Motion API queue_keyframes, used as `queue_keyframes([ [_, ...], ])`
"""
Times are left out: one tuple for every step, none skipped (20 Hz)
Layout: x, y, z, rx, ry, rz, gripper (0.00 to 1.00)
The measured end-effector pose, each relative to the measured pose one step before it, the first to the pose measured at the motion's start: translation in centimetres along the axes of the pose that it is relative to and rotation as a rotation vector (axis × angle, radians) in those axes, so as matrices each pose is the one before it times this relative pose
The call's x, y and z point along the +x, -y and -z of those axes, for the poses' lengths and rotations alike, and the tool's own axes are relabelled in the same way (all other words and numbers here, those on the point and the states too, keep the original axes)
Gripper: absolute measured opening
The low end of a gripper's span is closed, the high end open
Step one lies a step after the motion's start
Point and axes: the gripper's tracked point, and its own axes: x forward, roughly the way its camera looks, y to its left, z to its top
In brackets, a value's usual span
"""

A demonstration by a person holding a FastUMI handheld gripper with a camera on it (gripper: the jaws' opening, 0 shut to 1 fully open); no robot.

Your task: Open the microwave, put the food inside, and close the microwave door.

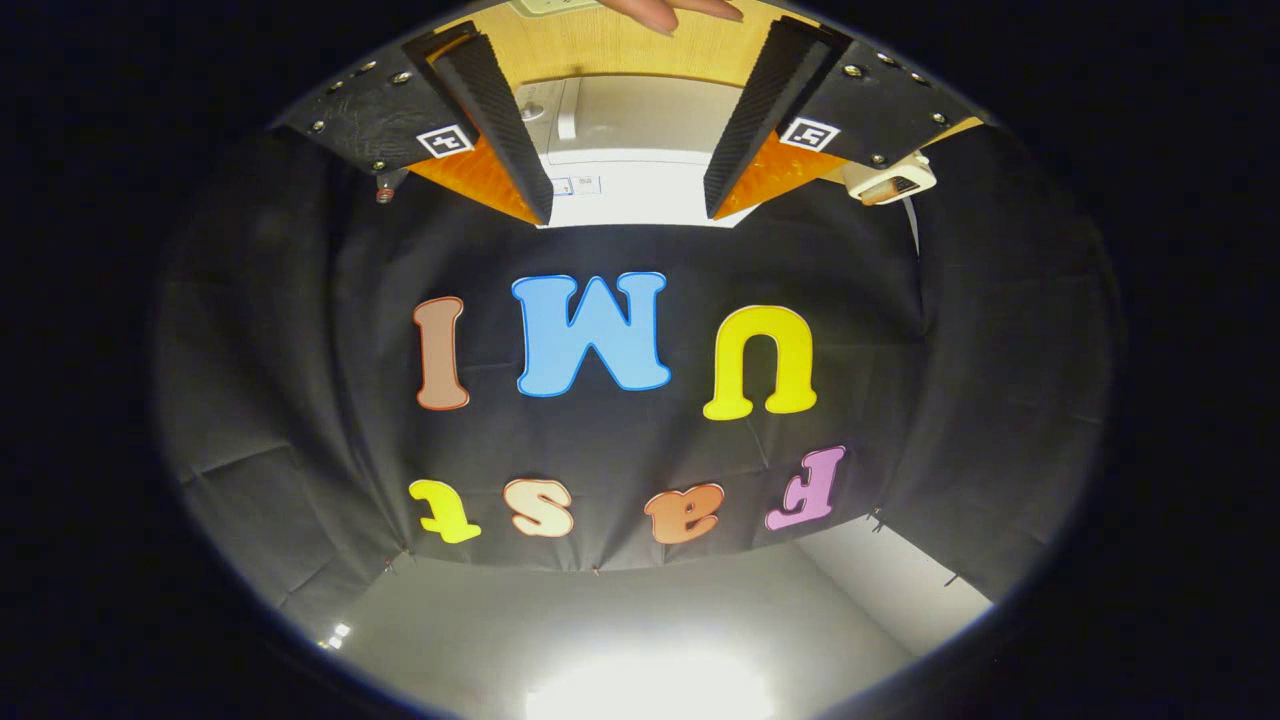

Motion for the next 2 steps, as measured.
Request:
queue_keyframes([
  [-0.003,-0.200,0.000,0.00554,-0.00254,-0.00982,0.96],
  [0.108,0.021,0.056,0.00290,-0.00139,-0.00390,0.96],
])
